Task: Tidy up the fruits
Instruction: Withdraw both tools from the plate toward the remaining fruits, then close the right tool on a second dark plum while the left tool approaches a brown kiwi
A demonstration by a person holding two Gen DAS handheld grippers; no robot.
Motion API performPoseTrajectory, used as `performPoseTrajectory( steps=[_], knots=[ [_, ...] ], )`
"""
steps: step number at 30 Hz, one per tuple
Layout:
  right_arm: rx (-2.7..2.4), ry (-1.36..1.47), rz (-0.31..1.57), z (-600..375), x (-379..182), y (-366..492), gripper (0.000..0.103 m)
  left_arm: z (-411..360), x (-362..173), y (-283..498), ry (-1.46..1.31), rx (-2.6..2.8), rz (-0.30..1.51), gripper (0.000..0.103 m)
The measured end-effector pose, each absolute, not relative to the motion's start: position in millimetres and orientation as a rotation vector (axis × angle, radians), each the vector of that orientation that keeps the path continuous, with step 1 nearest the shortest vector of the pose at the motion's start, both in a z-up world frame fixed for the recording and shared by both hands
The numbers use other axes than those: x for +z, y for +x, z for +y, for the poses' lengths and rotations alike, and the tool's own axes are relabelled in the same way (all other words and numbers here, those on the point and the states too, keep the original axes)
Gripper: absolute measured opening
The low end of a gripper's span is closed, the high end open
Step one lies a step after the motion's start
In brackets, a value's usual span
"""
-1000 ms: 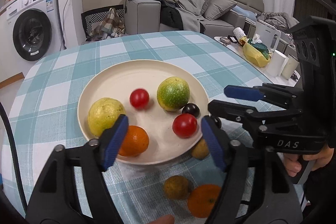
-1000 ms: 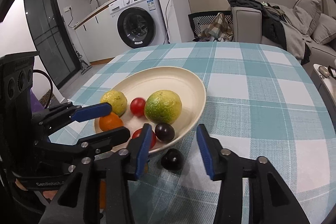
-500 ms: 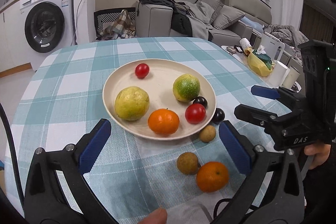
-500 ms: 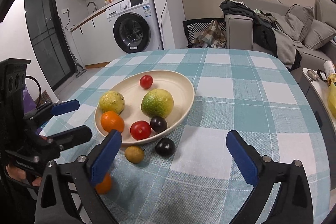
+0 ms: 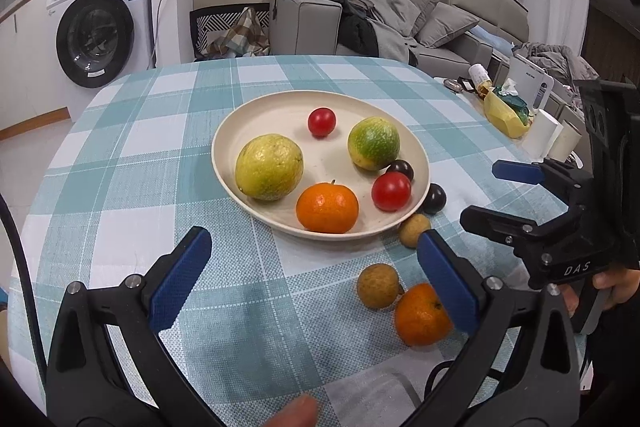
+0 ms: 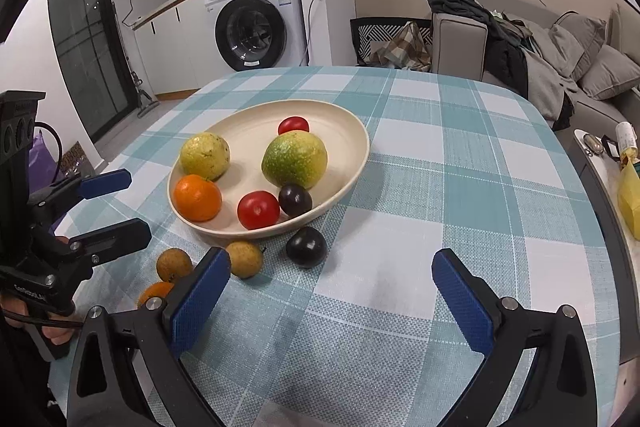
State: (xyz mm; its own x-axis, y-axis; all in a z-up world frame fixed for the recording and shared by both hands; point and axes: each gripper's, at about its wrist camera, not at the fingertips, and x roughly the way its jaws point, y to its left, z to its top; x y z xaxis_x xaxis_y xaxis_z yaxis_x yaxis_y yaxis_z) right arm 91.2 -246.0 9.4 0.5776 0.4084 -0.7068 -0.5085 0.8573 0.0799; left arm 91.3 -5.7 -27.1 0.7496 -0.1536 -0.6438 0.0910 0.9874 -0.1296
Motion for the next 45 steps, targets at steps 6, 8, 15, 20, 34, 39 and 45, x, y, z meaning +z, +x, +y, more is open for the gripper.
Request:
performPoseTrajectory(
  steps=[6,8,15,20,34,39,45],
  knots=[
    [0.522,-0.168,0.832,-241.3,1.2,95.2,0.103,-7.5,-32.1,95.3,-0.081,-0.142,0.722,0.102],
    [0.514,-0.168,0.844,-241.5,-0.5,97.1,0.103,-8.0,-33.8,96.6,-0.084,-0.149,0.730,0.102],
    [0.479,-0.171,0.892,-243.4,-7.8,104.3,0.103,-6.4,-38.8,101.6,-0.098,-0.147,0.756,0.102],
    [0.453,-0.193,0.920,-241.4,-13.3,110.5,0.100,-6.5,-40.6,103.9,-0.099,-0.143,0.761,0.102],
    [0.522,-0.276,0.917,-213.1,-16.4,114.4,0.073,-3.7,-43.7,106.3,-0.116,-0.138,0.770,0.102],
    [0.545,-0.286,0.908,-210.0,-14.6,114.7,0.063,-2.5,-44.0,106.3,-0.117,-0.135,0.771,0.102],
    [0.572,-0.294,0.894,-209.4,-12.6,112.9,0.041,-0.7,-45.2,107.2,-0.124,-0.131,0.776,0.102]
  ],
)
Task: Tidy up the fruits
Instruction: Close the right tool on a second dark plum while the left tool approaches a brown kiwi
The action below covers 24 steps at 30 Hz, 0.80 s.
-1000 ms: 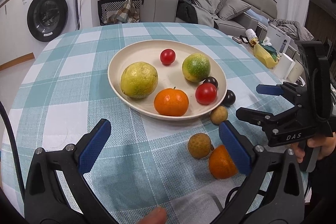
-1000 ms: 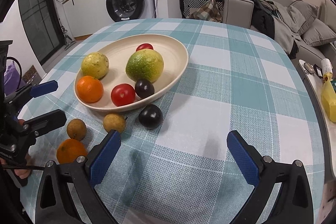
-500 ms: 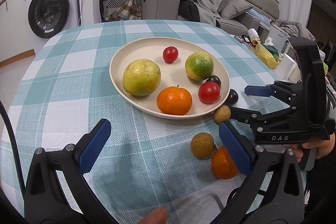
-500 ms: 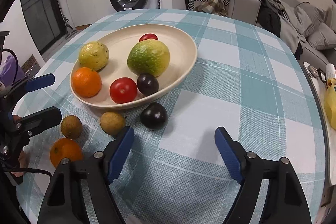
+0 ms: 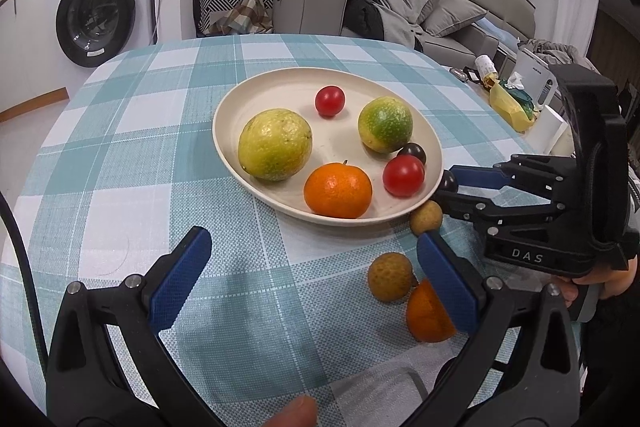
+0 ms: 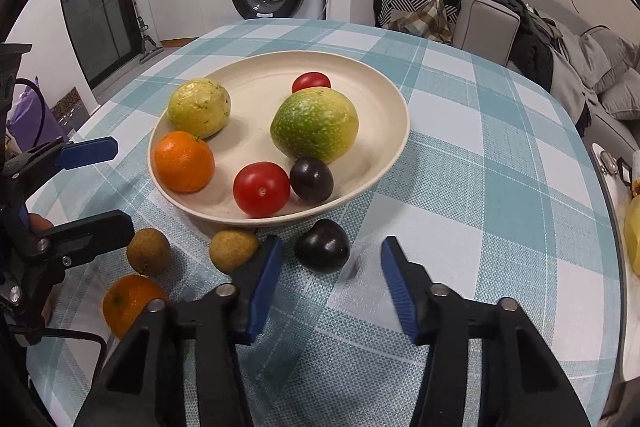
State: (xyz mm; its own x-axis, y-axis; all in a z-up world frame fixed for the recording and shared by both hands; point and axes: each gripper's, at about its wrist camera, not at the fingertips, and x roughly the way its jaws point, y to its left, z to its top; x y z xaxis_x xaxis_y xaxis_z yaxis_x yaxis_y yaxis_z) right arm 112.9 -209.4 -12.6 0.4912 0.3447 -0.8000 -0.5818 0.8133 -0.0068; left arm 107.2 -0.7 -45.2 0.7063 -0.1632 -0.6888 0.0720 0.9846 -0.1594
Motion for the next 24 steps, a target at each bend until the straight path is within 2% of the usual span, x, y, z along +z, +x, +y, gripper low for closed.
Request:
performPoseTrajectory(
  steps=[4,21,24],
  knots=[
    [0.599,-0.282,0.890,-211.6,-11.8,109.5,0.027,-1.0,-44.9,106.8,-0.123,-0.130,0.776,0.102],
    [0.589,-0.230,0.863,-229.3,-0.8,89.2,0.027,-15.6,-51.8,107.9,-0.096,-0.186,0.839,0.102],
    [0.593,-0.231,0.861,-229.0,0.5,87.6,0.027,-14.2,-52.6,108.9,-0.116,-0.204,0.847,0.097]
  ],
)
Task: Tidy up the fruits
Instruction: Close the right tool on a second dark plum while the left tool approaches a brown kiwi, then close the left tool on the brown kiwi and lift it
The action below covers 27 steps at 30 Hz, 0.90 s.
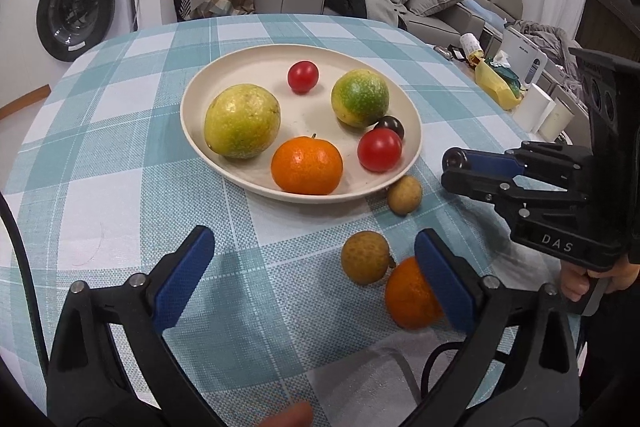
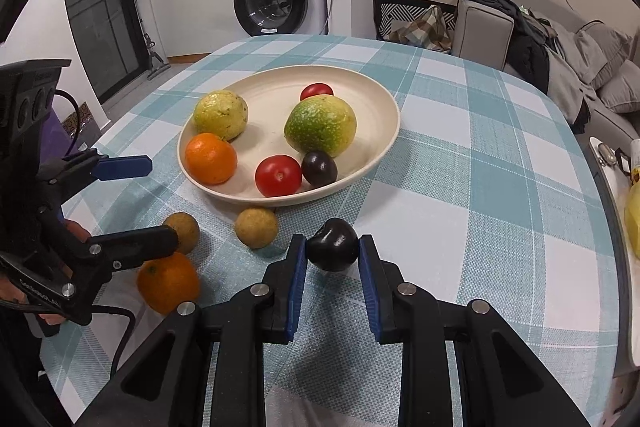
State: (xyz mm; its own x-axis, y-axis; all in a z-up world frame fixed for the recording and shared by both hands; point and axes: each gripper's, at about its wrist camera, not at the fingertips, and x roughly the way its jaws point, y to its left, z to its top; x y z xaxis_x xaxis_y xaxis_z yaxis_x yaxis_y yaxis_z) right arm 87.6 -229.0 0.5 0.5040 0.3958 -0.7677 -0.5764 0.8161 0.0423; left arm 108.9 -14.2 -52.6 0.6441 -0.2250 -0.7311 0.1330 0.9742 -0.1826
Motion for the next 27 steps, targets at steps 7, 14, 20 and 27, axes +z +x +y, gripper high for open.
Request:
performPoseTrajectory(
  steps=[7,14,20,27],
  knots=[
    [0.591,-0.232,0.852,-229.8,4.3,86.5,0.027,-13.1,-55.6,110.7,-0.154,-0.264,0.866,0.066],
    [0.588,-0.231,0.853,-230.1,5.2,87.3,0.027,-19.8,-52.5,107.0,-0.142,-0.325,0.854,0.043],
    [0.585,-0.233,0.846,-230.1,7.3,86.6,0.027,-20.5,-51.5,106.3,-0.155,-0.353,0.857,0.028],
    [0.590,-0.235,0.846,-229.6,6.9,86.0,0.027,-10.0,-47.2,105.1,-0.162,-0.336,0.842,0.028]
  ],
)
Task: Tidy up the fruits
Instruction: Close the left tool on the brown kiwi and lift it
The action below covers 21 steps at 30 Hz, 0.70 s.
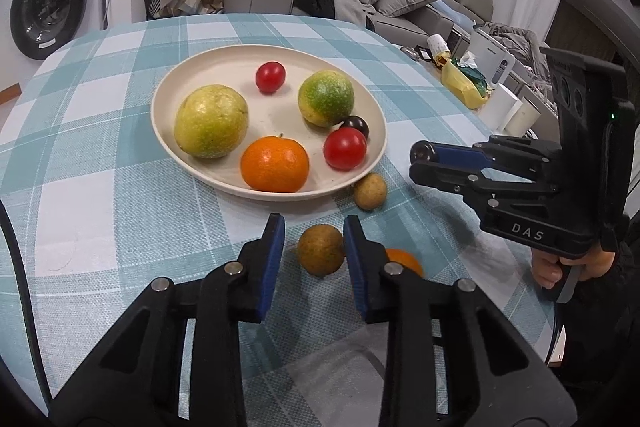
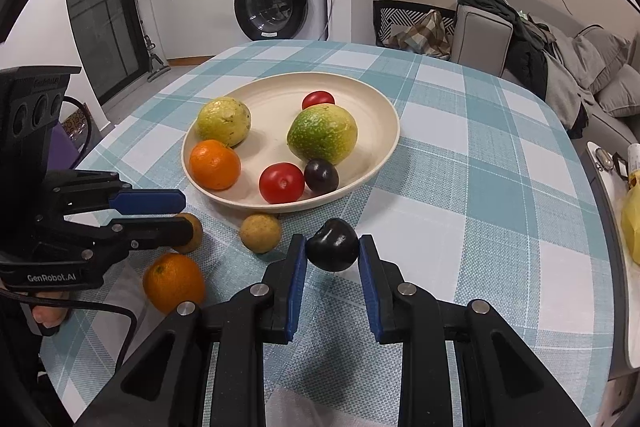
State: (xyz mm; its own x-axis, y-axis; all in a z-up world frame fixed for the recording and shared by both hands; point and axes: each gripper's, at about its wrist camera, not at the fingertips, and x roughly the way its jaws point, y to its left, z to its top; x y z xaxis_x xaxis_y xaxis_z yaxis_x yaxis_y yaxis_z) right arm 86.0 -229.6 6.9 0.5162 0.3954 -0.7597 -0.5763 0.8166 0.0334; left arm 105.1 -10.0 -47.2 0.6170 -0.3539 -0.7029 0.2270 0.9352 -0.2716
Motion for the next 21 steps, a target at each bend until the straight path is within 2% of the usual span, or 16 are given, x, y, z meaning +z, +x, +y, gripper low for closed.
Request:
performPoseTrajectory(
  steps=[21],
  knots=[
    [0.600,-0.240,0.842,-226.9,6.4,84.5,0.027,9.2,-48.8,102.4,-0.098,-0.277,0.889,0.028]
  ],
)
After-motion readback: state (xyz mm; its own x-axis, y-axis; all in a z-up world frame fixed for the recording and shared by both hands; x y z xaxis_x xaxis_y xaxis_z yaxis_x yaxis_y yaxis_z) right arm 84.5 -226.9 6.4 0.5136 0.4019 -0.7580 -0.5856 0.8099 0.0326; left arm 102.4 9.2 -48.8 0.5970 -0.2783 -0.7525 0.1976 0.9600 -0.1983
